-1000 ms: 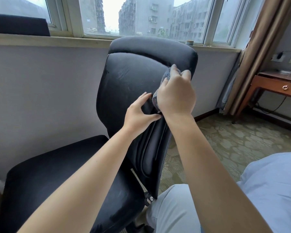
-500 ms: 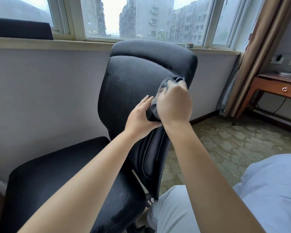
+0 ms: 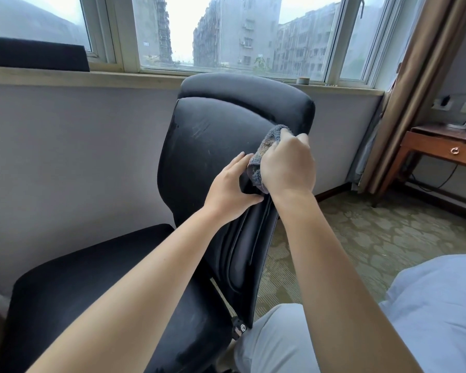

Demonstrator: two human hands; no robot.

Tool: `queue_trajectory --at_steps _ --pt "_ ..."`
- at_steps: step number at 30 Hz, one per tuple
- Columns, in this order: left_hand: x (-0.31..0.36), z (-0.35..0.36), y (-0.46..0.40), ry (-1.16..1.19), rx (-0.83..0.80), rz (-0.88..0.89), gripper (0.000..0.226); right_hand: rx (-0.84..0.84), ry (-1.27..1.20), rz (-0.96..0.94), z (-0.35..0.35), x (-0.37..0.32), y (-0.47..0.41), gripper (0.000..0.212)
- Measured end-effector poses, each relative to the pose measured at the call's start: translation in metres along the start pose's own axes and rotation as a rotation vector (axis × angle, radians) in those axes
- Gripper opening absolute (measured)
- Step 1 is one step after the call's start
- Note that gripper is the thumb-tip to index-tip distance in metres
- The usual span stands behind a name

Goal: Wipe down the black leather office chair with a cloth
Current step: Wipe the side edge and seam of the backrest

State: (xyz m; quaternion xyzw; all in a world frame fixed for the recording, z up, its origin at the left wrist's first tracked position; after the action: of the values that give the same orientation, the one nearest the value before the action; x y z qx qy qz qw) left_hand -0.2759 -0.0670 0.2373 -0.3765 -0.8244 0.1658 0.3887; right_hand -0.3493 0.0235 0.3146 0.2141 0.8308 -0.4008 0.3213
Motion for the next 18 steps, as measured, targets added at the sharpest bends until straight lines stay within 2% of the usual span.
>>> queue_trajectory --at_steps 6,9,15,18 --pt "0.003 -0.004 -0.001 -0.016 -0.018 -0.012 0.081 0.063 -0.06 0.001 0.006 0.008 0.005 0.048" --pt "0.001 -0.003 0.002 -0.036 -0.029 -0.028 0.085 0.105 -0.083 0.011 0.008 0.018 0.012 0.047" --pt "-0.002 0.004 0.01 -0.067 -0.041 -0.011 0.084 0.07 -0.039 -0.013 0.019 0.033 0.031 0.043" --pt "-0.006 0.007 0.01 -0.082 -0.071 -0.026 0.094 0.107 -0.011 -0.071 0.01 0.022 0.02 0.044"
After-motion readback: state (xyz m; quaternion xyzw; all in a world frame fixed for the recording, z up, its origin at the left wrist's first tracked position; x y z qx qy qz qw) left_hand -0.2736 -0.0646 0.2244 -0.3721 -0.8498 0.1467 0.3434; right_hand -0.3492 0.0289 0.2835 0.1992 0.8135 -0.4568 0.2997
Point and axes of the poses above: each hand's wrist, its own y-axis away from the middle knuckle, its own z-axis out of the palm, x = y × z, the point moved 4 cm from there along -y, towards the middle knuckle, and after that the axes turned 15 degrees about -y, right-handed, at the moved point
